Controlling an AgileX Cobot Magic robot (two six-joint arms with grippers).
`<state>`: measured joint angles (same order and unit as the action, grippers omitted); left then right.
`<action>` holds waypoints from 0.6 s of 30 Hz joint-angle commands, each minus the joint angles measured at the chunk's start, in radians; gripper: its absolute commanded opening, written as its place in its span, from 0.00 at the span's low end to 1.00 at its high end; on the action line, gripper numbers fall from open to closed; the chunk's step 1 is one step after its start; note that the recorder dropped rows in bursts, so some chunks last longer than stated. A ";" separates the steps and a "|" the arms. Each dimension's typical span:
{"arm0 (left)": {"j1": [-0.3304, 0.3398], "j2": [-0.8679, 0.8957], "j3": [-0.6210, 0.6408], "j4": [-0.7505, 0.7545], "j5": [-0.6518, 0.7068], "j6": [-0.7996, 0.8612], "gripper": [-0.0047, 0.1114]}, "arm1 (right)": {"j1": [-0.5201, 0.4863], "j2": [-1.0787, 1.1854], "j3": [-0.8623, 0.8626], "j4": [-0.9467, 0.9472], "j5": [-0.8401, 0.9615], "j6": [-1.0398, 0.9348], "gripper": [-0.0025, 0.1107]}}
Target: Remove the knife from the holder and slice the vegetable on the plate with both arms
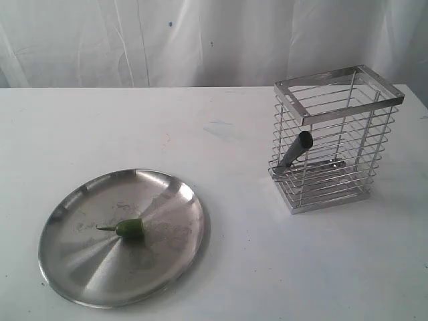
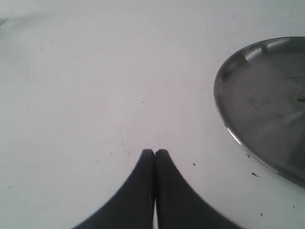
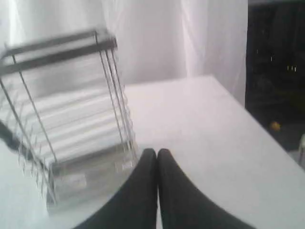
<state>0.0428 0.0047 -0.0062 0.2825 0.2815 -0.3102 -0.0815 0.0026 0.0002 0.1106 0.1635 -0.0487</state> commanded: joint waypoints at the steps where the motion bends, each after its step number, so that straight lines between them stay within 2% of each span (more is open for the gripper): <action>1: -0.009 -0.005 0.006 0.002 -0.001 0.000 0.04 | 0.002 -0.003 0.000 0.054 -0.316 0.107 0.02; 2: -0.009 -0.005 0.006 0.002 -0.001 0.000 0.04 | 0.002 -0.003 0.000 0.054 -0.366 0.111 0.02; 6: -0.009 -0.005 0.006 0.002 -0.002 0.000 0.04 | 0.002 -0.003 0.000 0.104 -0.837 0.007 0.02; 7: -0.009 -0.005 0.006 0.002 -0.002 0.000 0.04 | 0.002 -0.003 0.000 0.140 -0.905 -0.012 0.02; 9: -0.009 -0.005 0.006 0.002 -0.002 0.000 0.04 | 0.002 -0.003 -0.040 0.263 -0.921 -0.060 0.02; 11: -0.009 -0.005 0.006 0.002 -0.001 0.000 0.04 | 0.002 0.034 -0.086 0.307 -0.915 -0.129 0.02; 14: -0.009 -0.005 0.006 0.002 -0.001 0.000 0.04 | 0.002 0.107 -0.143 0.242 -0.913 -0.226 0.02; 18: -0.009 -0.005 0.006 0.002 -0.001 0.000 0.04 | 0.002 0.223 -0.191 0.061 -0.913 -0.234 0.02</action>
<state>0.0428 0.0047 -0.0062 0.2819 0.2815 -0.3102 -0.0815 0.1545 -0.1585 0.2907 -0.7515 -0.2547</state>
